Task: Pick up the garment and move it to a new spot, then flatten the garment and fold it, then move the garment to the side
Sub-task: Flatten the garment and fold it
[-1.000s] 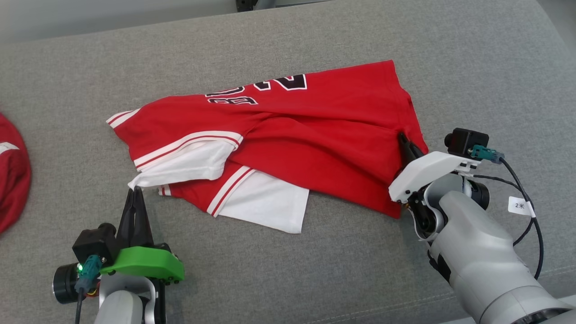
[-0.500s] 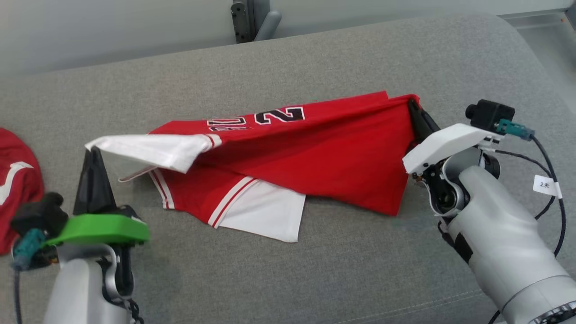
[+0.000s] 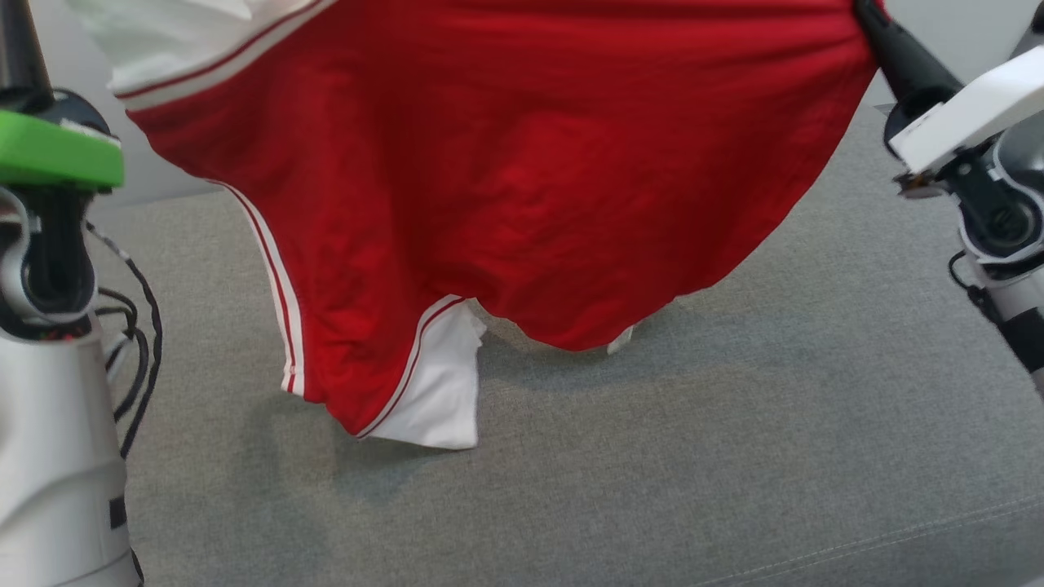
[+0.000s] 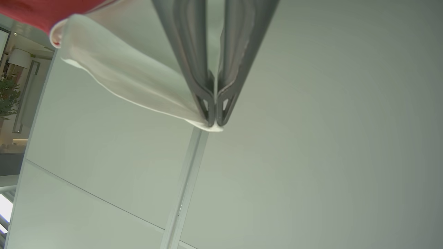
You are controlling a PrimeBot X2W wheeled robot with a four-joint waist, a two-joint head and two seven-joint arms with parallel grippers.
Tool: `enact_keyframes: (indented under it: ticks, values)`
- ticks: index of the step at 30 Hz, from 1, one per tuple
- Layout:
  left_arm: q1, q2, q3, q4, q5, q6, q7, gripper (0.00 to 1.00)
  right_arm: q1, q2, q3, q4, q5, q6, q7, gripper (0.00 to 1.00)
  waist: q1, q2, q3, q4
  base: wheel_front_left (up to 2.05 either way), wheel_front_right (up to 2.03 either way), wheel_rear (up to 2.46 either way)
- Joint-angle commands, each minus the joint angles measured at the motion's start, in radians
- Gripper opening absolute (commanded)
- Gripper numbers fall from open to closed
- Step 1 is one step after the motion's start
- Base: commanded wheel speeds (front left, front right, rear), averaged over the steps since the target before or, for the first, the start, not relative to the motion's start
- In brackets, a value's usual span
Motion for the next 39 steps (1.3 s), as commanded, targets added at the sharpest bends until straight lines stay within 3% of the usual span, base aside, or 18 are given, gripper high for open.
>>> enact_keyframes:
  ticks: [1,10,14,18,23,27,29,37,39]
  values:
    - [-0.050,0.018,0.000,-0.006,-0.007,0.001,0.026,0.00,-0.025,-0.033,-0.014,-0.022,0.018,-0.001,0.015,0.00,0.0000,0.0000,-0.022,-0.005,0.00,0.00,0.00]
    - [-0.299,0.053,-0.065,-0.042,-0.030,0.008,0.210,0.00,-0.162,-0.138,-0.082,-0.131,0.080,-0.001,0.098,0.00,0.0000,0.0000,-0.043,-0.011,0.00,0.00,0.00]
    - [-0.359,0.057,-0.107,-0.014,-0.054,0.029,0.359,0.00,-0.214,-0.157,-0.080,-0.127,0.080,-0.001,0.168,0.00,0.0000,0.0000,-0.032,-0.010,0.00,0.00,0.00]
    - [-0.383,0.043,-0.117,0.040,-0.085,0.052,0.445,0.00,-0.252,-0.133,-0.057,-0.074,0.043,-0.001,0.209,0.00,0.0000,0.0000,0.006,-0.009,0.00,0.00,0.00]
    - [-0.474,0.034,-0.155,0.148,-0.058,0.048,0.451,0.00,-0.344,-0.074,-0.032,0.056,-0.042,-0.001,0.200,0.00,0.0000,0.0000,0.114,-0.004,0.00,0.00,0.00]
    - [-0.616,0.018,-0.201,0.248,-0.006,0.033,0.389,0.00,-0.466,-0.019,-0.025,0.176,-0.135,-0.001,0.147,0.00,0.0000,0.0000,0.253,0.010,0.00,0.00,0.00]
    - [-0.704,0.031,-0.249,0.301,0.070,0.013,0.324,0.00,-0.538,0.005,-0.020,0.233,-0.196,-0.001,0.096,0.00,0.0000,0.0000,0.328,0.014,0.00,0.00,0.00]
    - [-1.084,0.042,-0.348,0.514,0.293,0.037,-0.083,0.00,-0.840,0.058,-0.003,0.352,-0.419,-0.001,-0.234,0.00,0.0000,0.0000,0.632,0.021,0.00,0.00,0.00]
    - [-1.121,0.042,-0.355,0.533,0.312,0.041,-0.143,0.00,-0.869,0.062,0.003,0.358,-0.440,-0.001,-0.262,0.00,0.0000,0.0000,0.661,0.021,0.00,0.00,0.00]
